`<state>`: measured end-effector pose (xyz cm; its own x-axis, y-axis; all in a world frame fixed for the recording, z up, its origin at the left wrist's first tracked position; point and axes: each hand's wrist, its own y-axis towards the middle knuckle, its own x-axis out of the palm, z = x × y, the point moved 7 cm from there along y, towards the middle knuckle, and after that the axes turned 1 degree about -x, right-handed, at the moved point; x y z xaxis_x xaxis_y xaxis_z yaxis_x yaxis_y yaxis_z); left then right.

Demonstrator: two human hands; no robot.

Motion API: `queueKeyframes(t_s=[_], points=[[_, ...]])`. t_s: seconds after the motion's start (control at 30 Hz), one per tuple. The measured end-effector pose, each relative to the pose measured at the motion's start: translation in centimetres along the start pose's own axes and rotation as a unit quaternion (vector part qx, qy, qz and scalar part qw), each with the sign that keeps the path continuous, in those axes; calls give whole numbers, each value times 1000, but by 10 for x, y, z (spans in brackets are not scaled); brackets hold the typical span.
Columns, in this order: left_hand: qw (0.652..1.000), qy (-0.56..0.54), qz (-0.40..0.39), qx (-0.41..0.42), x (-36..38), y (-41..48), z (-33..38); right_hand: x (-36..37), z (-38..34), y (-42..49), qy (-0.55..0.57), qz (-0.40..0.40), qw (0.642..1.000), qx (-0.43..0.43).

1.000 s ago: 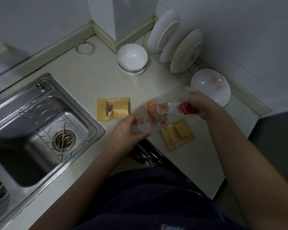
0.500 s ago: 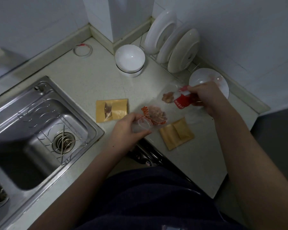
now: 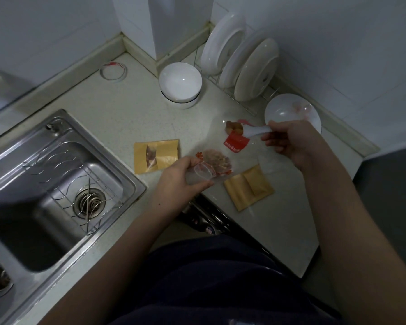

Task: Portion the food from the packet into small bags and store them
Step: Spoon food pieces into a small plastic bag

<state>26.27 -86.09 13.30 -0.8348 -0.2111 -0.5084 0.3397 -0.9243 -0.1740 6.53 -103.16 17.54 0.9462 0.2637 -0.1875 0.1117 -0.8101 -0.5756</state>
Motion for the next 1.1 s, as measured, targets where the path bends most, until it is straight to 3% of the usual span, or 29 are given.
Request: queueKeyframes(t_s=[0.33, 0.67, 0.8, 1.1], points=[[999, -46, 5, 5, -5, 7, 14, 6, -7, -22, 39, -13, 999, -34], [996, -90, 23, 19, -12, 6, 22, 26, -25, -54, -82, -87, 985, -123], [994, -103, 26, 25, -13, 4, 23, 43, -31, -66, -167, -101, 963, -187], [993, -115, 28, 17, -13, 1, 17, 71, -45, -88, -343, -97, 870, -339]])
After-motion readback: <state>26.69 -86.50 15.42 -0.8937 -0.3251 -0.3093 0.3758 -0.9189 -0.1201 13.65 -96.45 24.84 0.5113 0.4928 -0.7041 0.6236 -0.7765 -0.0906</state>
